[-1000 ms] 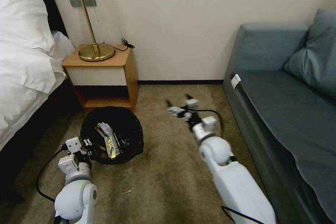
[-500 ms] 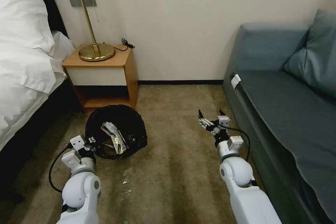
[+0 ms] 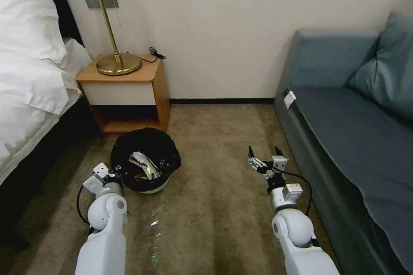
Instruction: Pick up the trash bin, then pick up the garbage on the floor and place it into the trash bin.
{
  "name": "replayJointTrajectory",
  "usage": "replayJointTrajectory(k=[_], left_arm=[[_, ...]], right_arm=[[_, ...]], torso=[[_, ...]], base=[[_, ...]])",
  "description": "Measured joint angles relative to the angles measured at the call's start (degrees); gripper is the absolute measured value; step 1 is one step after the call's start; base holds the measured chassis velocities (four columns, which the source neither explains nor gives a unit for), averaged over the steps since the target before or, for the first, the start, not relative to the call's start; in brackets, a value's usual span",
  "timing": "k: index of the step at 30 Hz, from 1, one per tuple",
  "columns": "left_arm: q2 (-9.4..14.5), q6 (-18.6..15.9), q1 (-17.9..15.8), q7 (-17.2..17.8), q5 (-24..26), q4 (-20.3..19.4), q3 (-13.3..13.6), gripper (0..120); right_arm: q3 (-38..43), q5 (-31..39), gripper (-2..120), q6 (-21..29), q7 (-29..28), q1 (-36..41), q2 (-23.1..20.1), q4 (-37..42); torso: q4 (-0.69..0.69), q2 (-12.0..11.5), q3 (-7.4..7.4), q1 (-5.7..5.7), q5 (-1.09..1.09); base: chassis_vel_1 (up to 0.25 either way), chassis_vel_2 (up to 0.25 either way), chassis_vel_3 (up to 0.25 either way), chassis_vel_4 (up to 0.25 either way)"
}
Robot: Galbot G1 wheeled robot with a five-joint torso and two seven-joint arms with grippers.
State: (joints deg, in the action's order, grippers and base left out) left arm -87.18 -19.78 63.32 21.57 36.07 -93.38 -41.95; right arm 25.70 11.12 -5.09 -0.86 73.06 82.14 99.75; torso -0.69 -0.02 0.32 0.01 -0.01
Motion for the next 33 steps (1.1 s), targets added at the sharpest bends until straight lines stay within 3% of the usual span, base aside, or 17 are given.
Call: replayJointTrajectory(k=[10,15,19,21,25,26,32,33], left_arm=[[0.8,1.4,-1.2,0.1,1.6,2.9,-0.2,7],[1.0,1.4,-1.4,0.3,1.8,2.6,-0.2,28],[1.0,1.3,-1.2,0.3,1.8,1.8,-0.1,38],[1.0,1.1,-0.8,0.4,1.6,0.5,0.0,49],[1.0,0.8,-0.4,0.5,1.5,-0.9,0.1,59],[1.0,0.6,0.3,0.5,1.1,-3.0,0.2,68],[1.0,0.2,2.4,0.1,-1.3,-9.3,0.4,84],[0.9,0.1,3.3,-0.4,-2.8,-12.1,0.6,91]], right_arm=[[-0.1,-1.2,100,-1.2,0.6,1.3,0.6,-0.7],[0.0,-1.3,100,-1.3,0.9,1.5,0.5,-0.9],[0.2,-1.3,100,-1.3,1.6,1.7,0.4,-0.9],[0.2,-1.3,100,-1.3,2.3,2.0,0.4,-1.1],[0.2,-1.3,100,-1.5,2.4,2.0,0.5,-1.6],[0.1,-1.4,100,-1.8,2.4,1.9,0.6,-2.1],[-0.1,-1.4,100,-2.0,2.4,1.7,0.7,-2.9],[-0.1,-1.5,100,-2.1,2.4,1.5,0.8,-3.2]], torso=[[0.00,0.0,0.00,0.00,0.00],[0.00,0.0,0.00,0.00,0.00],[0.00,0.0,0.00,0.00,0.00],[0.00,0.0,-0.01,0.00,0.00],[0.00,0.0,0.00,0.00,0.00],[0.00,0.0,0.00,0.00,0.00],[0.00,0.0,0.00,0.00,0.00],[0.00,0.0,-0.01,0.00,0.01]], base=[[0.000,0.000,0.000,0.000],[0.000,0.000,0.000,0.000],[0.000,0.000,0.000,0.000],[0.000,0.000,0.000,0.000],[0.000,0.000,0.000,0.000],[0.000,0.000,0.000,0.000],[0.000,0.000,0.000,0.000],[0.000,0.000,0.000,0.000]])
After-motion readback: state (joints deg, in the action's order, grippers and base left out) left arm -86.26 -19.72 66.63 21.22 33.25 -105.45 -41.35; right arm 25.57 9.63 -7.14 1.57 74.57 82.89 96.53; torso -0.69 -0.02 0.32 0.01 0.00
